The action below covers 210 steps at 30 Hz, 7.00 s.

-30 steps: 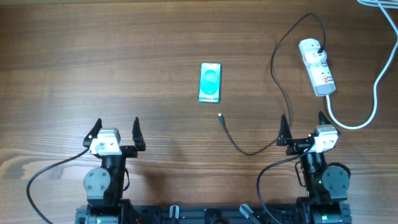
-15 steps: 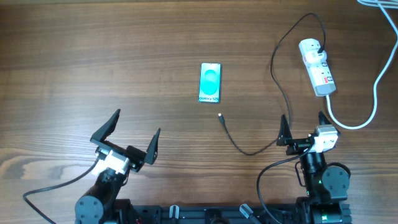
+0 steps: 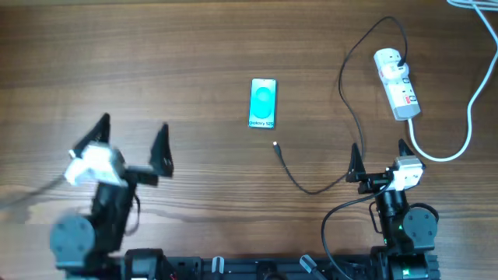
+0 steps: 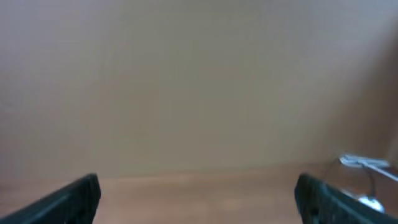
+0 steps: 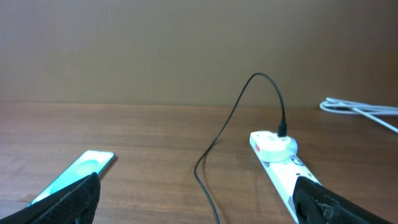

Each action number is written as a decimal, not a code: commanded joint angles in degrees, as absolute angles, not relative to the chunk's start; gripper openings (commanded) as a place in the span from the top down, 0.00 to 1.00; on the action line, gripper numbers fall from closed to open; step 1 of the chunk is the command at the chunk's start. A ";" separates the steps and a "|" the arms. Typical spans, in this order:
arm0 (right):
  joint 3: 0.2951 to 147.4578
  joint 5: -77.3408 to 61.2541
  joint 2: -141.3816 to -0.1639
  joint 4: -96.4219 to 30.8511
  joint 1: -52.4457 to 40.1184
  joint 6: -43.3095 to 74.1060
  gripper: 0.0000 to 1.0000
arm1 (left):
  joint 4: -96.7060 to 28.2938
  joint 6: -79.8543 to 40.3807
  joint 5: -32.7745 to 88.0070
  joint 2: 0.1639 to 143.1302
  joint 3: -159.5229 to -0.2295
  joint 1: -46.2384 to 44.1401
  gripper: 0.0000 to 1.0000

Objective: Plug charger to phone and switch on socket

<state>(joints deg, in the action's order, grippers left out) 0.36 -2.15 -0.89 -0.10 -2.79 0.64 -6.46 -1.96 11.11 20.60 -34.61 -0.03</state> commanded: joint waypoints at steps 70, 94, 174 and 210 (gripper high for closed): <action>0.30 -2.70 -0.58 0.10 -2.55 1.50 0.00 | -60.18 -23.16 -4.14 139.63 -115.33 -33.17 0.08; 0.30 -2.68 -0.58 0.10 -2.55 1.50 0.00 | -62.59 -24.47 -3.97 139.61 -115.35 -33.17 0.27; 0.30 -2.68 -0.58 0.10 -2.55 1.50 0.00 | -63.22 -21.45 -2.02 138.78 -110.61 -30.96 0.29; 0.30 -2.68 -0.58 0.10 -2.55 1.50 0.00 | -69.12 -22.94 21.26 126.63 -115.48 -24.40 0.39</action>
<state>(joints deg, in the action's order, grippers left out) 0.36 -2.15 -0.91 -0.05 -2.79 0.84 -68.77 -22.24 9.65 129.25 -113.71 -26.59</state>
